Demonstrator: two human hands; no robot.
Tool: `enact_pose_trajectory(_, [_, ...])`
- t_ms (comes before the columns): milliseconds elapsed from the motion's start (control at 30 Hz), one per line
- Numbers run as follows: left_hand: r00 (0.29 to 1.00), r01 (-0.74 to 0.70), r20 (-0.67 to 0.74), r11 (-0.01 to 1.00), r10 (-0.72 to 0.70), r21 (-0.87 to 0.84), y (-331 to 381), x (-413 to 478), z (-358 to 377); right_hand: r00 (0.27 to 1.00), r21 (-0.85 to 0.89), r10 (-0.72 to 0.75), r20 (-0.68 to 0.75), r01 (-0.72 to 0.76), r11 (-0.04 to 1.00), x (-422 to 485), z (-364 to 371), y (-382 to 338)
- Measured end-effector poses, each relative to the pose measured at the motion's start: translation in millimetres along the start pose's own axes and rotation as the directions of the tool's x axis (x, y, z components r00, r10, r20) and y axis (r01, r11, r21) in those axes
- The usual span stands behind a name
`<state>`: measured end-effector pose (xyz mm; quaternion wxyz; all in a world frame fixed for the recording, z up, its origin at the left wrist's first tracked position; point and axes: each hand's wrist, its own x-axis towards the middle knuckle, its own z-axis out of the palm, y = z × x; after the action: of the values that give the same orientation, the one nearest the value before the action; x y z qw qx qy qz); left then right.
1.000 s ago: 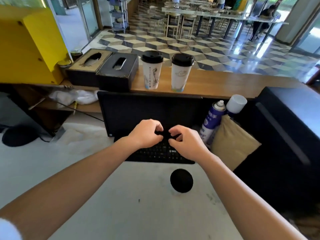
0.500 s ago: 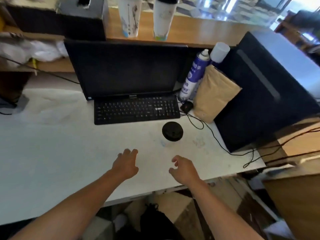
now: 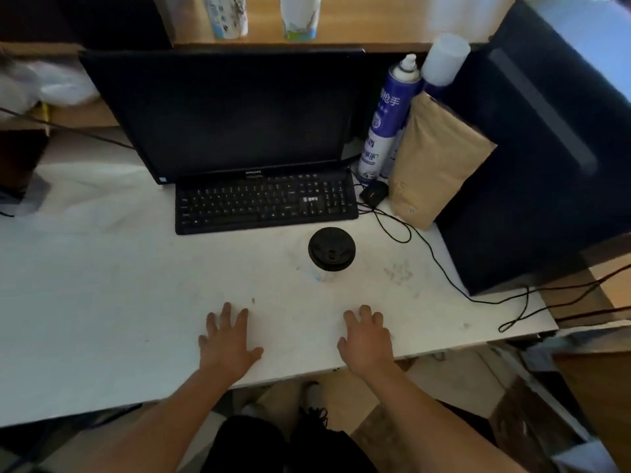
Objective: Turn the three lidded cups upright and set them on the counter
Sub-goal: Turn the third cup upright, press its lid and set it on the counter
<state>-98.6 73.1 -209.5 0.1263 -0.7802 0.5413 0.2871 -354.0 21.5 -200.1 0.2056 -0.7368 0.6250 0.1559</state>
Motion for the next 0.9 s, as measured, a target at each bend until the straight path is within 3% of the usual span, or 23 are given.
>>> enact_pose_trajectory(67, [0.999,0.037,-0.001,0.999,-0.037,-0.032,9.1,0.1,0.9,0.998,0.072,-0.017,-0.057,0.021,0.997,6.3,2.9,4.4])
enact_pose_trajectory(133, [0.999,0.051,0.002,0.998,-0.051,-0.046,21.1,0.0,2.0,0.997,0.291,0.014,-0.08,0.01,0.957,16.7,0.4,8.2])
enact_pose_trajectory(267, [0.999,0.045,0.003,0.998,-0.045,-0.032,40.1,-0.1,6.2,0.99,0.762,0.137,-0.044,-0.056,0.645,46.8,-24.4,7.0])
enact_pose_trajectory(367, [0.999,0.054,-0.003,0.998,-0.054,-0.017,44.2,-0.4,9.9,0.991,0.903,0.135,0.01,-0.067,0.425,70.0,-47.3,0.2])
enact_pose_trajectory(500, [0.998,0.06,-0.014,0.998,-0.06,-0.024,43.4,2.1,13.2,0.998,0.96,0.028,-0.056,0.046,0.277,86.6,-61.6,-13.4])
enact_pose_trajectory(600, [0.998,0.067,0.01,0.997,-0.067,-0.038,42.2,3.6,11.1,0.997,0.964,-0.029,-0.071,0.076,0.256,89.1,-65.2,-21.3])
enact_pose_trajectory(700, [0.994,0.111,0.039,0.969,-0.105,-0.221,46.8,8.2,-5.9,0.996,0.955,-0.076,-0.036,0.057,0.291,87.5,-60.8,-26.3])
enact_pose_trajectory(800, [0.989,0.017,-0.101,0.768,-0.106,-0.641,59.5,9.3,-41.4,0.993,0.937,-0.116,-0.019,0.058,0.345,77.7,-56.7,-34.2])
enact_pose_trajectory(833, [0.98,-0.072,-0.179,0.681,-0.088,-0.729,64.3,7.9,-53.8,0.991,0.933,-0.134,0.0,0.048,0.357,74.1,-54.4,-37.3])
enact_pose_trajectory(900, [0.948,-0.262,-0.318,0.605,0.015,-0.752,72.9,1.7,-75.9,0.98,0.924,-0.195,0.047,0.032,0.381,64.1,-54.2,-46.2])
